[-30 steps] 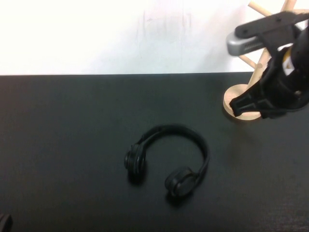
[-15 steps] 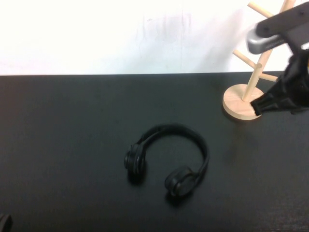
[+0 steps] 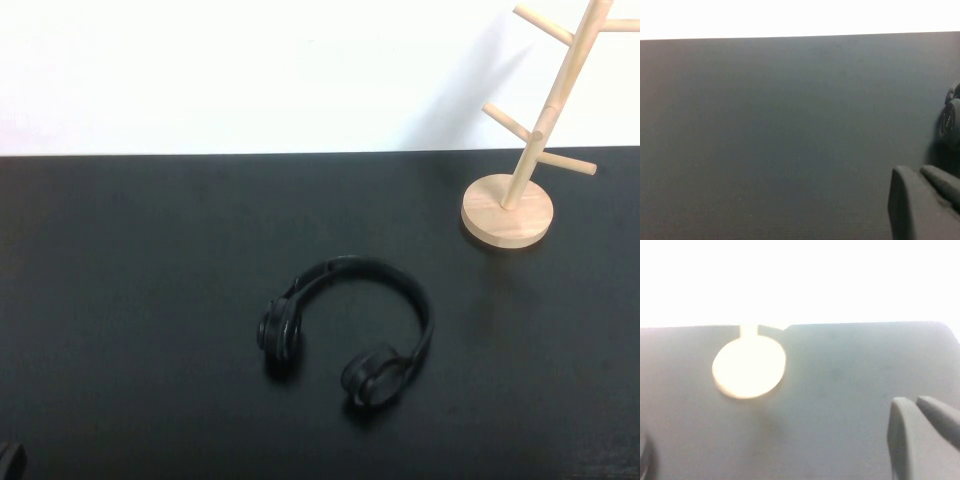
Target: Take out the headphones from the headphone stand
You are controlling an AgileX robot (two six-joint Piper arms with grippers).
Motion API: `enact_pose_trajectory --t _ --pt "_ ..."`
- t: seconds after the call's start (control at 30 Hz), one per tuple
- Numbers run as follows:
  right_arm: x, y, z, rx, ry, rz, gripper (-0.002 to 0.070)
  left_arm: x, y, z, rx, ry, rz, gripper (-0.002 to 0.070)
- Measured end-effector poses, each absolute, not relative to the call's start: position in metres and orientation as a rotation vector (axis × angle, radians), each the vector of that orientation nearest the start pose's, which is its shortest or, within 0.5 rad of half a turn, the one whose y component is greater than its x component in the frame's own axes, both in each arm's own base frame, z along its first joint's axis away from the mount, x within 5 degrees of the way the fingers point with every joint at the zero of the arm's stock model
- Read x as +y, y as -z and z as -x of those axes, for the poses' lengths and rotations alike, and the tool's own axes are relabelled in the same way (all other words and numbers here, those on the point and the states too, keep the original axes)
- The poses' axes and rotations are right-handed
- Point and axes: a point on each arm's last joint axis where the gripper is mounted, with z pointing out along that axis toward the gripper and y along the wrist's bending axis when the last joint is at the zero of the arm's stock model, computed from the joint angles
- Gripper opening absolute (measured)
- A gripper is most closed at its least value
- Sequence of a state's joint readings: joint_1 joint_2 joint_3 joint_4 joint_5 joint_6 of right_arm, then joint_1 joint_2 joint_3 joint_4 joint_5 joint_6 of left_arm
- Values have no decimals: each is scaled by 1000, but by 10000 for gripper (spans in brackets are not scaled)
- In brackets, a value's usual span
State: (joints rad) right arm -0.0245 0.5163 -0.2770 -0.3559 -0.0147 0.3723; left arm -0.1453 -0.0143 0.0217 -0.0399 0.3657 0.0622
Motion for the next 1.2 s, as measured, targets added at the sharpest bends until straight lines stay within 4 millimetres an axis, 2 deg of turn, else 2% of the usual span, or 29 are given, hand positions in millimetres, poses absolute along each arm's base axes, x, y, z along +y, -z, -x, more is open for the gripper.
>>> enact_pose_trajectory --t 0.2,0.3,0.4,0.77,0.83,0.97,1.2 --pt "-7 -224 -71 1563 25 -138 -7 -9 -174 -52 1850 97 -168 -4" --pt "-6 -209 -61 1502 15 -153 -7 -9 -174 -52 1850 97 -168 -4" --pt "-8 -204 -54 1496 30 -175 -7 -9 -174 -52 1850 97 -168 -4" --pt "-8 -203 -55 1506 55 -151 -7 -9 -174 -52 1850 98 -167 -4" --pt "-8 -201 -55 1530 34 -170 -7 -9 -174 -52 1850 98 -167 -4" --pt "-5 -195 -55 1606 117 -44 -7 -9 -174 -52 1850 98 -167 -4" --pt "-3 -179 -53 1780 97 -19 -7 -9 -174 -52 1850 98 -167 -4"
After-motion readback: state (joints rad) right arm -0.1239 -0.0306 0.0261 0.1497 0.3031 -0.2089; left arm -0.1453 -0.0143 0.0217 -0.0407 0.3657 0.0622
